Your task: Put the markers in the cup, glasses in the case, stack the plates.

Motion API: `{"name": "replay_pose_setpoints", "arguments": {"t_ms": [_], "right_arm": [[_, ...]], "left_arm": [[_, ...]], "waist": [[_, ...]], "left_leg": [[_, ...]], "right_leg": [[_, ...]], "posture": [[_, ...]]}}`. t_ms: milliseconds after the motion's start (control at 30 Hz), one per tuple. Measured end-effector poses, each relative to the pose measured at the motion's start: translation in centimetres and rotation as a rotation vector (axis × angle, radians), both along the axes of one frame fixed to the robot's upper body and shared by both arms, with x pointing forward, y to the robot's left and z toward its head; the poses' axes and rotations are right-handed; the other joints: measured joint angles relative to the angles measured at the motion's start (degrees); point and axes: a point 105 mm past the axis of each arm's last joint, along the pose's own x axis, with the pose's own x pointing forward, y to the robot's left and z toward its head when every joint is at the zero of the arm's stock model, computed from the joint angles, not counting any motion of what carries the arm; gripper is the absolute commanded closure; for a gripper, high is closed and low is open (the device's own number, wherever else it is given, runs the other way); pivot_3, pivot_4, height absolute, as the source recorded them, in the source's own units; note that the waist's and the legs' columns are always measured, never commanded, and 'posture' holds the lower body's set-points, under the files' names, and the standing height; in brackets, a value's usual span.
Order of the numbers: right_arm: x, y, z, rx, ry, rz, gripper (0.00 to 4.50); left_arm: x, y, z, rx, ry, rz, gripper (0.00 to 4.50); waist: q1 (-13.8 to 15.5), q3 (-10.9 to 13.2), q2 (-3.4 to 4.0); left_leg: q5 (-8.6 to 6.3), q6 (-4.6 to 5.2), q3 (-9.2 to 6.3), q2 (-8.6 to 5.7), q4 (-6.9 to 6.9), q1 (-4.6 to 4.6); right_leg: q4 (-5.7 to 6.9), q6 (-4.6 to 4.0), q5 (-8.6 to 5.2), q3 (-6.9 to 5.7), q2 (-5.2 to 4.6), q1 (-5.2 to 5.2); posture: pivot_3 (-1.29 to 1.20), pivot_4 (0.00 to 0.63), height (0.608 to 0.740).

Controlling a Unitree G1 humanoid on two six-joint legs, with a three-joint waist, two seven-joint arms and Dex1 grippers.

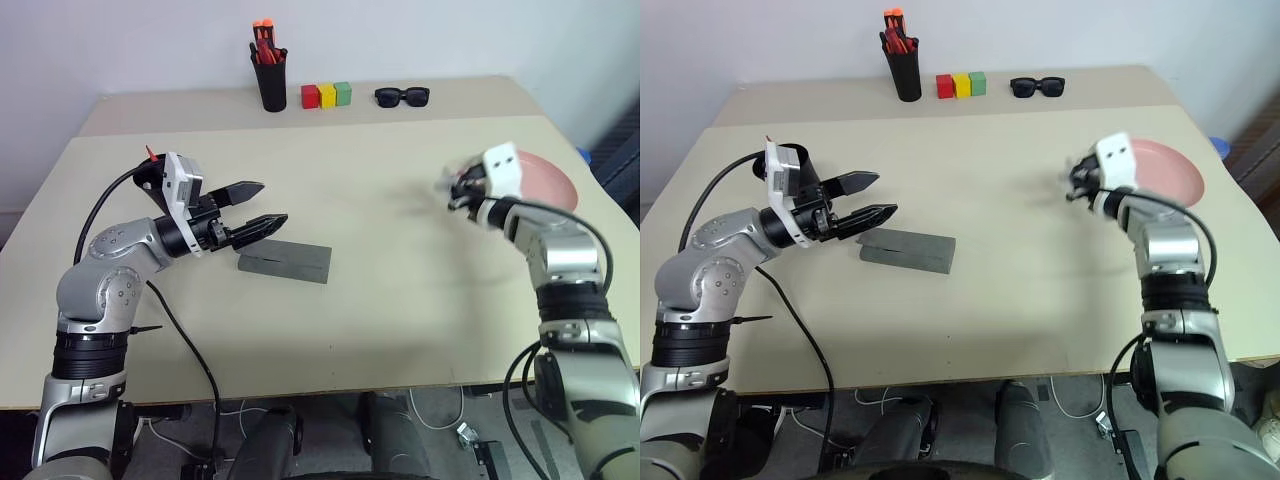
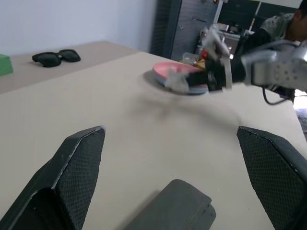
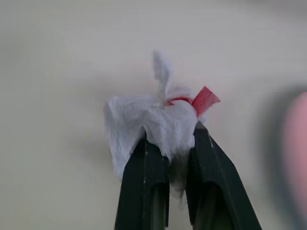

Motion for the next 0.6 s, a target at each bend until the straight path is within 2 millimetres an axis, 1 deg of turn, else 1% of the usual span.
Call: {"name": "replay_pose_setpoints", "arguments": {"t_ms": [67,133,200,233,300,367,433,533,600], "right_arm": [[0.5,-2.3,0.5,-0.022,-0.021,-0.112,4.48],[0.6,-4.0,-0.1,-0.041,-0.009,-0.190,3.58],[0.4,-5.7,-1.7,-0.050,0.043,-0.269,2.79],[0.3,-6.1,-2.4,-0.050,0.064,-0.287,2.21],[0.2,-6.7,-3.3,-0.059,0.086,-0.312,1.24],[0.3,-6.9,-3.2,-0.060,0.080,-0.329,0.12],[0.7,-6.7,-2.1,-0.061,0.036,-0.323,0.05],[1.2,-5.9,0.3,-0.058,-0.074,-0.283,0.05],[1.4,-4.3,2.2,-0.015,-0.162,-0.190,0.05]], "left_arm": [[0.0,0.0,0.0,-0.001,0.000,0.002,0.00],[0.0,0.0,0.0,-0.001,0.000,0.005,0.00],[0.1,0.1,0.0,-0.001,0.001,0.010,0.00],[0.1,0.1,-0.1,-0.002,0.003,0.013,0.00],[0.1,0.2,-0.2,-0.002,0.007,0.018,0.00],[0.0,0.2,-0.2,-0.001,0.007,0.021,0.00],[0.0,0.2,-0.3,-0.001,0.008,0.023,0.00],[-0.1,0.3,-0.4,0.000,0.010,0.029,0.00],[-0.2,0.6,-0.6,0.001,0.014,0.040,0.00]], "waist": [[0.23,-0.01,-0.01],[0.19,-0.01,-0.02],[0.02,-0.01,-0.02],[-0.04,-0.01,-0.02],[-0.40,0.00,0.01],[-0.80,0.01,0.01],[-1.17,0.01,0.01],[-1.54,0.01,0.01],[-1.77,0.01,0.01]], "left_leg": [[0.00,0.00,-0.03,-0.01,0.00,-0.01],[0.00,0.00,-0.02,-0.01,-0.01,-0.02],[0.00,-0.01,0.01,-0.01,-0.01,-0.02],[0.00,-0.01,0.01,-0.01,-0.02,-0.01],[0.00,0.00,0.06,-0.01,-0.03,0.00],[0.00,0.00,0.08,0.00,-0.04,0.02],[0.00,0.00,0.08,0.00,-0.04,0.02],[0.00,0.00,0.08,0.00,-0.04,0.01],[0.00,0.00,0.09,0.01,-0.05,0.03]], "right_leg": [[0.00,0.00,0.00,-0.01,0.00,0.01],[-0.02,0.00,0.00,0.00,0.00,0.01],[-0.02,-0.01,0.00,0.01,-0.01,0.01],[-0.02,-0.01,0.00,0.01,-0.01,0.01],[-0.01,-0.01,0.00,0.03,-0.01,-0.01],[0.00,-0.01,0.00,0.05,0.00,-0.01],[0.01,0.00,0.00,0.05,0.00,-0.01],[0.00,0.00,0.00,0.06,0.00,-0.01],[-0.01,0.01,0.00,0.06,0.00,-0.01]], "posture": [[0.00,0.150,0.740],[0.00,0.150,0.740],[0.00,0.150,0.740],[0.00,0.150,0.740],[0.00,0.150,0.740],[0.00,0.150,0.740],[0.00,0.150,0.740],[0.00,0.150,0.740],[0.00,0.150,0.740]]}}
